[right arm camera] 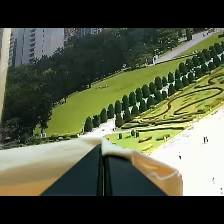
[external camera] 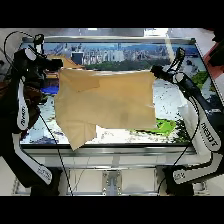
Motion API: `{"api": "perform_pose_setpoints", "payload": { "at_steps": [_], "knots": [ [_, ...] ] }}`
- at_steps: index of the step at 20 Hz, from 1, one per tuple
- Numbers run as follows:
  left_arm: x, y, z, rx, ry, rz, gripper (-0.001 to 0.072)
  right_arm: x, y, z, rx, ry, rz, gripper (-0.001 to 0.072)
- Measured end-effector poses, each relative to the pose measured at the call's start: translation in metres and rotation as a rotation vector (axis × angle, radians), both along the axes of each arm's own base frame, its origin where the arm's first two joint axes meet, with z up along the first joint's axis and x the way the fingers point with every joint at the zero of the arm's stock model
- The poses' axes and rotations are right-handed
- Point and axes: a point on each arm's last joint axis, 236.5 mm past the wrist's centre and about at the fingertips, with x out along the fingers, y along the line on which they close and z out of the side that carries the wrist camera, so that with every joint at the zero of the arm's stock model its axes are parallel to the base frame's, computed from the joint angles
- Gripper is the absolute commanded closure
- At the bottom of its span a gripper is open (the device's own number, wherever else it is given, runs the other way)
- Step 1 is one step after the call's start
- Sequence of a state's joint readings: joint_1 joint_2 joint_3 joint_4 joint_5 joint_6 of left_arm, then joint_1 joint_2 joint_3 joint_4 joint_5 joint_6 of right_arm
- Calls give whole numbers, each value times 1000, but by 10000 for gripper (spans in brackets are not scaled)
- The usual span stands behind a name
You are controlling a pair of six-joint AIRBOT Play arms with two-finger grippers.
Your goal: Fold the shirts.
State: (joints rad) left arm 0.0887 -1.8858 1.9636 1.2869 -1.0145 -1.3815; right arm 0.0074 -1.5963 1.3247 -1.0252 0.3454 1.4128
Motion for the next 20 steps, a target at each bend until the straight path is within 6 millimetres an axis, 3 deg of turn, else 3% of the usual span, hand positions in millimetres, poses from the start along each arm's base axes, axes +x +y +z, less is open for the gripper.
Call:
{"api": "perform_pose_setpoints", "payload": {
  "at_steps": [5,7,10,15,20],
  "knots": [
    [-40,-2,0,52,136,-85,696,-23,6,17,-93,57,100,685],
    [-56,1,-2,80,197,-106,696,-39,8,12,-130,122,148,685],
    [-80,1,-13,86,296,-135,696,-68,11,-9,-161,252,210,685],
    [-120,-3,-64,67,470,-161,696,-109,11,-58,-168,419,251,685],
    [-119,4,-93,74,471,-106,696,-127,12,-92,-143,475,240,685]
  ]
}}
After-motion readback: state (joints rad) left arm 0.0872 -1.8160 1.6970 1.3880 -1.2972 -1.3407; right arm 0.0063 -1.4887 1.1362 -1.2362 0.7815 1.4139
